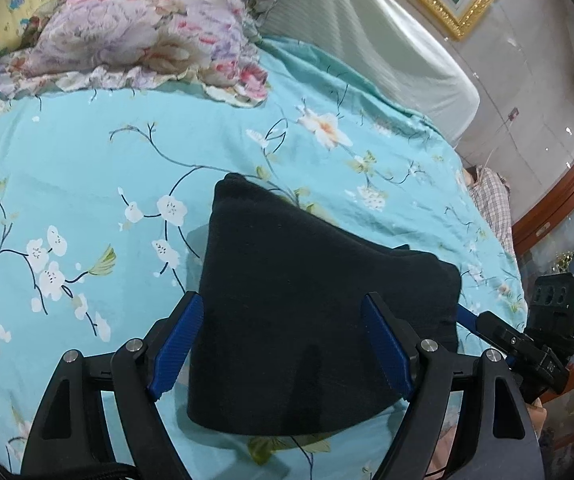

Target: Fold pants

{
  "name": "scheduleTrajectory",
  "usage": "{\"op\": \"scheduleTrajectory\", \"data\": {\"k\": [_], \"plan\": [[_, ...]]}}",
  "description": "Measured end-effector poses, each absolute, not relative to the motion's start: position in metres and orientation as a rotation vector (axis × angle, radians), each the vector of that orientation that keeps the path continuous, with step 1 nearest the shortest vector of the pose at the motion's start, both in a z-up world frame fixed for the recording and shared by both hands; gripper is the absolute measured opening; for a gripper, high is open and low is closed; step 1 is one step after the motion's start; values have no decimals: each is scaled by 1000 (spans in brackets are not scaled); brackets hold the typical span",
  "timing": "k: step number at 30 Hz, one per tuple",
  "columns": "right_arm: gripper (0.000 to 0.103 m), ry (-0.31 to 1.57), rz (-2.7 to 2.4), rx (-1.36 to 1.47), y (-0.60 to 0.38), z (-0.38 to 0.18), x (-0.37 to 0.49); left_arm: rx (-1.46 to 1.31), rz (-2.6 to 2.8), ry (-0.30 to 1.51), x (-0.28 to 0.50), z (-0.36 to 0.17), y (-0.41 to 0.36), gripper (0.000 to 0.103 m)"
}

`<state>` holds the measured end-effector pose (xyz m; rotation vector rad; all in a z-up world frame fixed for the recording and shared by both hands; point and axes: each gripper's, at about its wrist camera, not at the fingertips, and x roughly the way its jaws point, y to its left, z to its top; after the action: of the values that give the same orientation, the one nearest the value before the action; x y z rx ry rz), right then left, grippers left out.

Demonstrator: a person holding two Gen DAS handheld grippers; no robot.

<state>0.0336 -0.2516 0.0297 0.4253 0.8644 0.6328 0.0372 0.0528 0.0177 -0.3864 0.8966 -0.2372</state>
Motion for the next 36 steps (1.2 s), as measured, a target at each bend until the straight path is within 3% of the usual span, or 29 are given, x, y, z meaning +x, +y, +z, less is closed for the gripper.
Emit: {"op": "scheduleTrajectory", "data": {"k": [18,20,28,36], "plan": [[97,955,634,427,-238,-2,51,-453,-253,991,74,-20,56,81],[97,957,637,422,-235,-3,53,-464,-257,989,78,-23,56,78],[97,965,646,422,-230,-6,61,-550,-278,984,85,-34,74,47],[98,964,663,403,-222,-10,67,-643,-296,979,87,-44,88,43]]}}
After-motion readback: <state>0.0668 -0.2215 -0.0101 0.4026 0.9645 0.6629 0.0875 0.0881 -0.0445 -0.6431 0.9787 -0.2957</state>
